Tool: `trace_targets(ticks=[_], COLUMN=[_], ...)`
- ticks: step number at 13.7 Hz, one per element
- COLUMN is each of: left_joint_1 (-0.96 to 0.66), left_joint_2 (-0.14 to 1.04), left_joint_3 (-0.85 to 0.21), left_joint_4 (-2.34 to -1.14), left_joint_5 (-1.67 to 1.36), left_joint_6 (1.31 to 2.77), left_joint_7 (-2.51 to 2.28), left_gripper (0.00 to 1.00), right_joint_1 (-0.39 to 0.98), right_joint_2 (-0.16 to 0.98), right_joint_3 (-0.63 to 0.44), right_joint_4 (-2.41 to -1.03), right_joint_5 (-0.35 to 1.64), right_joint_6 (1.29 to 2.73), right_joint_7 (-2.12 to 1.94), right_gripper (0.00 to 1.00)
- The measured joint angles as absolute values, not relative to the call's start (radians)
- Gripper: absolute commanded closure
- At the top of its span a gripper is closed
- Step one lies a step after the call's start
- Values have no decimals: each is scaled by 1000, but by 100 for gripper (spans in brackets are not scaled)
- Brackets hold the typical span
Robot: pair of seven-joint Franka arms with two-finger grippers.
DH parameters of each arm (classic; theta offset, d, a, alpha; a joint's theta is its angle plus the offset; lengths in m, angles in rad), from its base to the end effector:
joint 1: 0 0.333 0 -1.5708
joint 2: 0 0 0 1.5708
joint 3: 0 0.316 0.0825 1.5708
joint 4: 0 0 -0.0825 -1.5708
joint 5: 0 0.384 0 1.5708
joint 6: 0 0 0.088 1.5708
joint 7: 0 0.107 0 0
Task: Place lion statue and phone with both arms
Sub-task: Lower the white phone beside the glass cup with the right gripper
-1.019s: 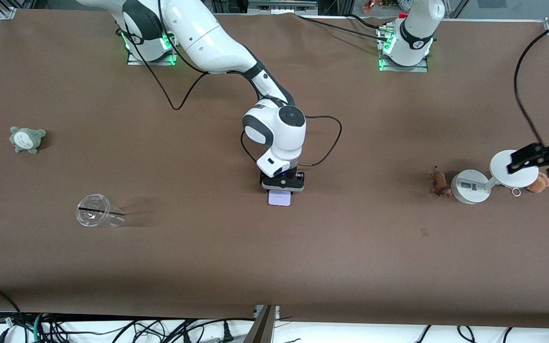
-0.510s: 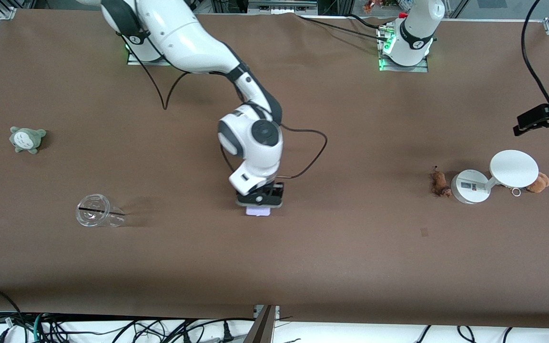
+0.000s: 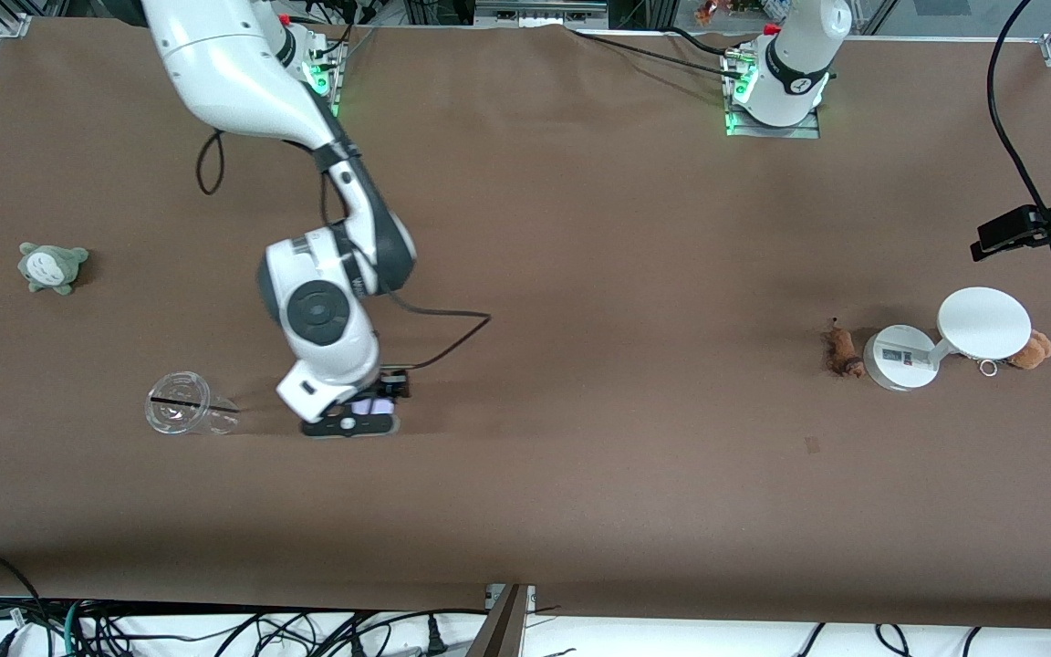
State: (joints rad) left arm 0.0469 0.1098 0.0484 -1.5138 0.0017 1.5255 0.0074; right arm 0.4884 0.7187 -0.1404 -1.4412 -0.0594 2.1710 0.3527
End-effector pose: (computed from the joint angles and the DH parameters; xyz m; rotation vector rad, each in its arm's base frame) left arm 0.5790 0.0540 0.5851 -3.1328 -0.1377 0.1541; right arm 0.6755 0.2629 0.2698 3.0116 0.0959 0.0971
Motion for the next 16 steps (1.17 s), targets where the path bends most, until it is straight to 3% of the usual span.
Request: trace_targets(ticks=[5,12,16], left_joint_1=[43,42,42], left_joint_2=[117,117,117], left_joint_3=[45,42,42], left_joint_4=[-1514,-1514,-1514], left_joint_5=[2,2,2], left_joint_6=[1526,1526,1526], left_joint_7=[6,6,5], left_gripper=[0,0,0], right_joint_1=[390,347,351], right_joint_2=[697,702,715], right_joint_3=[-139,-101,-88], right_joint_4=[-1618,-1647,-1678], right_joint_5=[-35,61,61], right_joint_6=[2361,2406,2465], right_joint_7=[269,228,222], right_gripper=[23,21,14])
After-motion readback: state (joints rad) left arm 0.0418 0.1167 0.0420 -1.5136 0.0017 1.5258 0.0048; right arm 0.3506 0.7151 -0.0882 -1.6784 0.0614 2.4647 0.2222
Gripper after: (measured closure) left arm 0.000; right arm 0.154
